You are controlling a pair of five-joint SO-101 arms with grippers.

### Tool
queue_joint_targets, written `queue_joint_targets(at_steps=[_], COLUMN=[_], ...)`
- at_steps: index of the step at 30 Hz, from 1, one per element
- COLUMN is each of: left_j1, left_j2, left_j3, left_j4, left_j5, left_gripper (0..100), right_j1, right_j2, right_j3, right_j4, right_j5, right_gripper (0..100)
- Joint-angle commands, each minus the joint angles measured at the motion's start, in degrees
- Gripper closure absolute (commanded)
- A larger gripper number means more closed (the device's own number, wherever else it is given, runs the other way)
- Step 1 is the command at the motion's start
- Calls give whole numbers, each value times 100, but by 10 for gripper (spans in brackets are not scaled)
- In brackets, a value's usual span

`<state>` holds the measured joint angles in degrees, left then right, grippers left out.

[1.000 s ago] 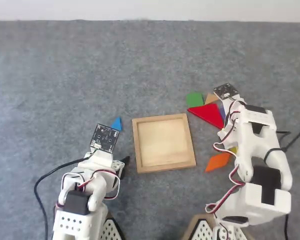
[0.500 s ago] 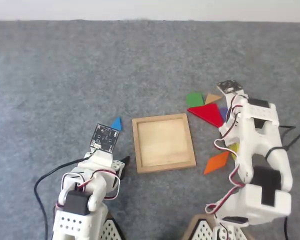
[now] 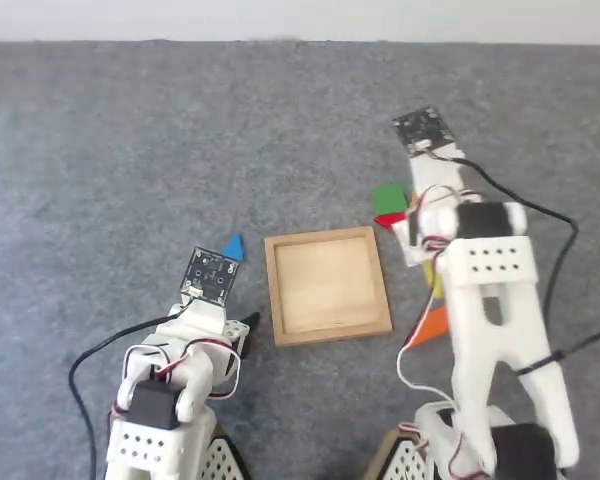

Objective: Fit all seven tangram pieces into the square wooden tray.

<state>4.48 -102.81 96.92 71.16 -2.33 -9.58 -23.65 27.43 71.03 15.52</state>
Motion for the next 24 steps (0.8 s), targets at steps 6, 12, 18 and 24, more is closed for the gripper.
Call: queue_joint_targets(at_steps=[6,12,18,24], left_j1=[-35,-35,-35,-35], left_j2=[18,18,18,18], left_j3=[-40,-40,-40,-40], left_j4=[26,26,26,26], left_j5=[-18,-18,-18,-18], left_gripper=[792,792,792,792], right_j1=[-1138,-1631,-1991,-2088], right_j2=[-286,-277,-277,523], right_j3=[-26,580,1231,1398], right_j4=[-787,-1851,-2853,-3662], right_j5=[-510,-888,-1196,-1495], right_gripper=[990,990,991,991])
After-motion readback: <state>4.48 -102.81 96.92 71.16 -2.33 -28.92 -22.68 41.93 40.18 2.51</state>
